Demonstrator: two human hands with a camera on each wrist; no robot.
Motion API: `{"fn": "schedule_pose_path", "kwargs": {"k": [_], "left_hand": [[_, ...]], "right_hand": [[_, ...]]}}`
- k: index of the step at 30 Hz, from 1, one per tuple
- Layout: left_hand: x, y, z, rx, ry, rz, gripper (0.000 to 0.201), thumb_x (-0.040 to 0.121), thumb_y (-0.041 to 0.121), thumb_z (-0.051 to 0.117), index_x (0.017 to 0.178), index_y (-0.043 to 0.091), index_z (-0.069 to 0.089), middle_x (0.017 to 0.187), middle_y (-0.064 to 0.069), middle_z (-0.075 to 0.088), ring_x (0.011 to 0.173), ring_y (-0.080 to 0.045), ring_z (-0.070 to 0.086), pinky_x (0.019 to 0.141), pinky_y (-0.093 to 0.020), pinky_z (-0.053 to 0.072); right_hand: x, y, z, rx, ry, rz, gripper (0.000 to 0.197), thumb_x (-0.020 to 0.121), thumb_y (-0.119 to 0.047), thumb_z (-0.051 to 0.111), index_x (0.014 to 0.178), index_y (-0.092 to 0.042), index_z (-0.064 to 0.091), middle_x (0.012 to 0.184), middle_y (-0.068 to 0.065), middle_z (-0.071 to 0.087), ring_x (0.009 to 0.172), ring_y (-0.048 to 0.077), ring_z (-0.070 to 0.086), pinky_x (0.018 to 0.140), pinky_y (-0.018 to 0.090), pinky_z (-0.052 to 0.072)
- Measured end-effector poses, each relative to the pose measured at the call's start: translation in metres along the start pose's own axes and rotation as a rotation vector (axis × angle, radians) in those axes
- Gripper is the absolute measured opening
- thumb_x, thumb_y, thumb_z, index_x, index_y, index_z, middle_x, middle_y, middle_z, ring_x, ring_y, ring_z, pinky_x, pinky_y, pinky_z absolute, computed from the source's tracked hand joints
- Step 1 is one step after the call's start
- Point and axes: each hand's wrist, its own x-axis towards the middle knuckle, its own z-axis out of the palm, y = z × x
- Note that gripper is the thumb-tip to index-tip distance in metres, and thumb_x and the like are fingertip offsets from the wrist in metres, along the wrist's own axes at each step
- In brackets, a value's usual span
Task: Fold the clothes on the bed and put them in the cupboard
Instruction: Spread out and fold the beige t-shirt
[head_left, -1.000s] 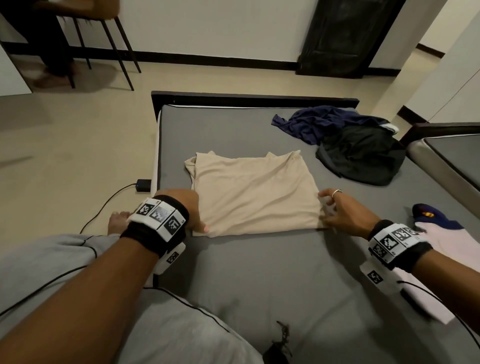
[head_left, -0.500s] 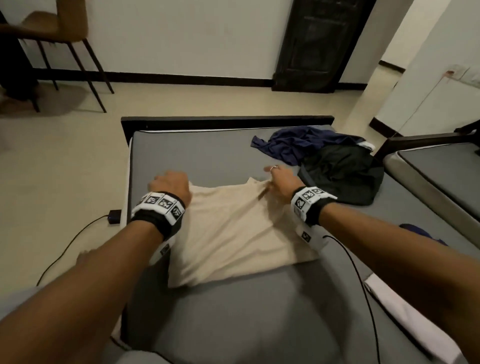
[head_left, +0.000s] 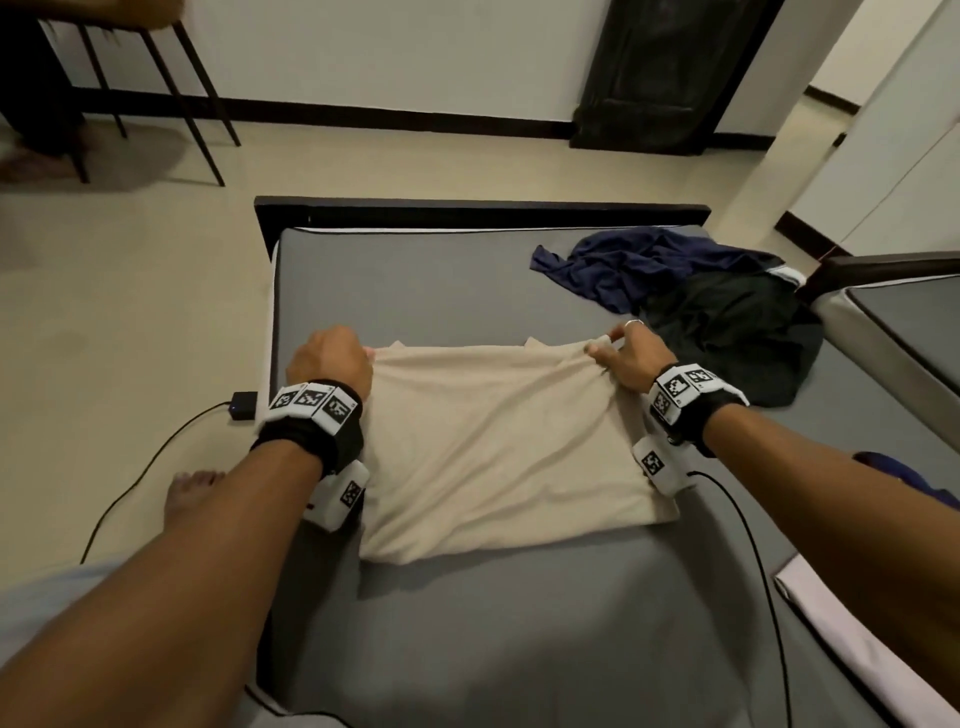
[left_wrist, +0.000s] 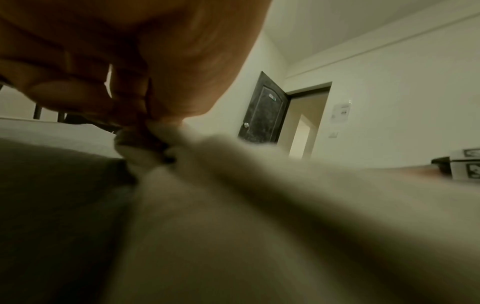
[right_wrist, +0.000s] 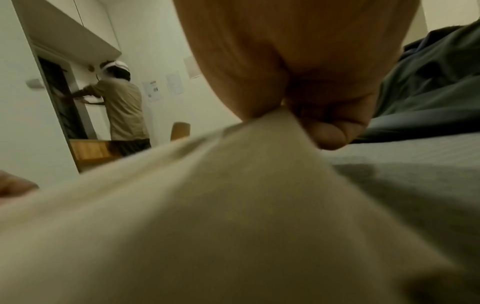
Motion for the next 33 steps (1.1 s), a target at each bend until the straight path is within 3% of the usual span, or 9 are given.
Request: {"fn": "schedule_pose_path", "kwargs": {"k": [7,9,12,16,19,22,25,29,33], "left_hand": [[-0.007,0.008,-0.013,0.040,0.122,0.077,0.023,0.098,0.031,0.056,0.102,0.010,0.062,0.110,-0.015,0.063,0.101,-0.039,0.060,0.078,-0.043,0.047],[-0.016,0.022,-0.017,0.067,0.111,0.192,0.025,0.095,0.038,0.058,0.097,0.013,0.061,0.105,-0.012,0.063,0.097,-0.036,0.059,0.083,-0.045,0.050],[-0.043,0.050,-0.020,0.052,0.104,0.445,0.025,0.093,0.047,0.058,0.094,0.022,0.058,0.102,-0.001,0.060,0.098,-0.026,0.054,0.088,-0.046,0.047],[-0.091,0.074,0.000,-0.028,-0.165,0.624,0.048,0.089,0.060,0.056,0.122,0.026,0.051,0.127,0.002,0.051,0.120,-0.019,0.047,0.102,-0.043,0.039],[-0.112,0.060,0.038,0.304,-0.443,0.636,0.099,0.078,0.085,0.042,0.155,0.029,0.017,0.164,-0.003,0.009,0.151,-0.029,0.005,0.118,-0.056,0.010],[-0.111,0.041,0.050,0.413,-0.524,0.559,0.121,0.059,0.101,0.031,0.155,0.040,-0.008,0.164,0.008,-0.020,0.149,-0.029,-0.023,0.114,-0.063,-0.014],[-0.100,0.026,0.040,0.401,-0.526,0.413,0.130,0.045,0.107,0.029,0.153,0.045,-0.012,0.162,0.010,-0.026,0.147,-0.029,-0.028,0.112,-0.066,-0.015],[-0.084,0.003,0.025,0.332,-0.485,0.198,0.125,0.049,0.107,0.018,0.154,0.044,-0.010,0.161,0.010,-0.027,0.149,-0.036,-0.021,0.113,-0.070,-0.006],[-0.080,-0.006,0.011,0.382,-0.188,0.217,0.116,0.065,0.095,-0.005,0.159,0.028,0.005,0.165,-0.007,-0.016,0.150,-0.040,-0.013,0.115,-0.066,-0.008]], "right_hand": [[-0.004,-0.001,0.003,-0.106,0.059,-0.072,0.039,0.100,-0.048,0.049,0.124,-0.018,0.051,0.130,0.017,0.060,0.113,0.037,0.059,0.098,0.045,0.047],[-0.015,-0.012,-0.001,-0.248,0.132,-0.212,0.041,0.102,-0.043,0.048,0.133,-0.017,0.050,0.137,0.014,0.051,0.121,0.038,0.052,0.099,0.049,0.045],[-0.052,-0.033,-0.007,-0.360,0.147,-0.512,0.034,0.101,-0.037,0.052,0.127,-0.016,0.059,0.129,0.011,0.053,0.115,0.034,0.053,0.094,0.045,0.046],[-0.114,-0.040,0.014,-0.428,-0.068,-0.744,0.042,0.096,-0.049,0.052,0.118,-0.015,0.064,0.126,0.008,0.056,0.109,0.032,0.056,0.092,0.044,0.050],[-0.142,-0.028,0.043,-0.543,-0.236,-0.666,0.085,0.086,-0.077,0.037,0.144,-0.015,0.041,0.148,0.012,0.039,0.132,0.034,0.042,0.107,0.047,0.042],[-0.145,-0.009,0.055,-0.582,-0.311,-0.506,0.113,0.078,-0.091,0.027,0.160,-0.018,0.000,0.167,0.012,-0.004,0.154,0.034,-0.003,0.123,0.054,0.008],[-0.139,0.006,0.047,-0.609,-0.319,-0.414,0.126,0.068,-0.100,0.025,0.159,-0.022,-0.013,0.166,0.004,-0.021,0.153,0.027,-0.017,0.122,0.057,0.000],[-0.131,0.028,0.030,-0.533,-0.386,-0.333,0.137,0.057,-0.104,0.029,0.157,-0.023,-0.018,0.164,0.002,-0.028,0.151,0.028,-0.023,0.122,0.058,-0.001],[-0.147,0.026,0.022,-0.477,-0.289,-0.350,0.131,0.068,-0.098,0.034,0.156,-0.020,-0.022,0.163,0.007,-0.029,0.151,0.029,-0.022,0.123,0.051,-0.005]]}}
